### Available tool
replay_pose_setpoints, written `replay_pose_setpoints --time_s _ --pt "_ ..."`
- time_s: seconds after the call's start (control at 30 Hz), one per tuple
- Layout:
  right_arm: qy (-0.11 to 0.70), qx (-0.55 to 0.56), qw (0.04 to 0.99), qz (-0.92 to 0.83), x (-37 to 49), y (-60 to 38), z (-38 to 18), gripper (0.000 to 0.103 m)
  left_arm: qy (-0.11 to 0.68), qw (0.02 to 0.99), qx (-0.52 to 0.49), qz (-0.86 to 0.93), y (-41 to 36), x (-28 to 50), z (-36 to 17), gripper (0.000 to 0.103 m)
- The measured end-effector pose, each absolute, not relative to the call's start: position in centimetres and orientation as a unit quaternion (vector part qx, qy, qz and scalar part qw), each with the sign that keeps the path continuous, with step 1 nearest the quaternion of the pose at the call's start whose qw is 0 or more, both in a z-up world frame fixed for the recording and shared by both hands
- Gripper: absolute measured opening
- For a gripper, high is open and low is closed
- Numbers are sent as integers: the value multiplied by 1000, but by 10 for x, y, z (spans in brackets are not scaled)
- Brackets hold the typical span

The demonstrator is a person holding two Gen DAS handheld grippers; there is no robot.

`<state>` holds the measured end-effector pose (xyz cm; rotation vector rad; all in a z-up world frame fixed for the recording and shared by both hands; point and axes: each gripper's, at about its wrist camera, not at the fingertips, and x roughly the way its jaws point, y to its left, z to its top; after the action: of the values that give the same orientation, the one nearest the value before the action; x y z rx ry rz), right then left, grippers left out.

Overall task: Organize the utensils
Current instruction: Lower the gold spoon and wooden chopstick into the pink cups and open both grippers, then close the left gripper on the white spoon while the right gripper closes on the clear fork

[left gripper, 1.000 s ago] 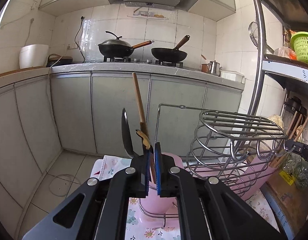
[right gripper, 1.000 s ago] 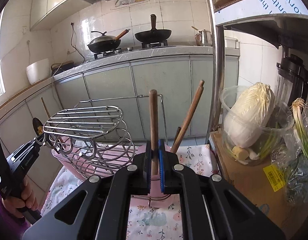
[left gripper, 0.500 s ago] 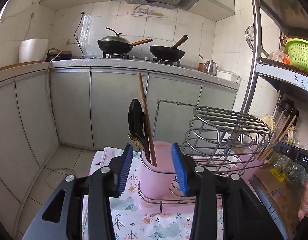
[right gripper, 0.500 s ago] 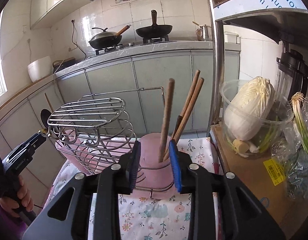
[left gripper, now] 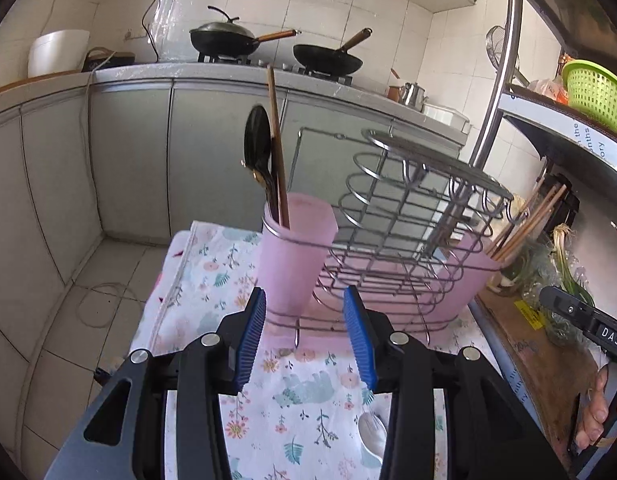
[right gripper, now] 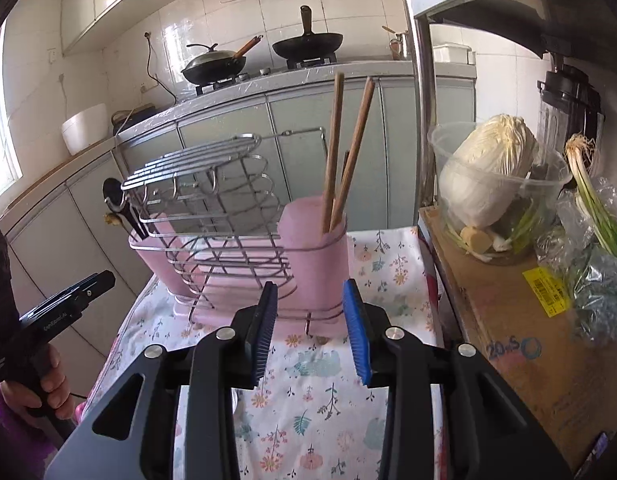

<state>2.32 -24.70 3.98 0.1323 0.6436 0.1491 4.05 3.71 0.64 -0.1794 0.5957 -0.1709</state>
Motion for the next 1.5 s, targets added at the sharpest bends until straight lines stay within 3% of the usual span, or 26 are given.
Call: replay_pose_setpoints --time_s 0.47,0.67,0.83,0.93,1.5 --pt "410 84 901 119 2 -228 -27 35 489 852 -116 -144 -5 40 -85 35" --pt "435 106 884 133 4 -230 -44 35 549 811 -151 -137 -14 59 -115 21" --pt "457 126 867 152 9 -228 -56 35 574 791 -165 -134 -22 69 -130 15" --pt "465 127 862 158 11 -225 -60 35 573 792 -166 -132 -25 71 -132 3" --pt "507 78 831 216 27 -163 -81 34 534 834 -121 -74 18 77 -100 1"
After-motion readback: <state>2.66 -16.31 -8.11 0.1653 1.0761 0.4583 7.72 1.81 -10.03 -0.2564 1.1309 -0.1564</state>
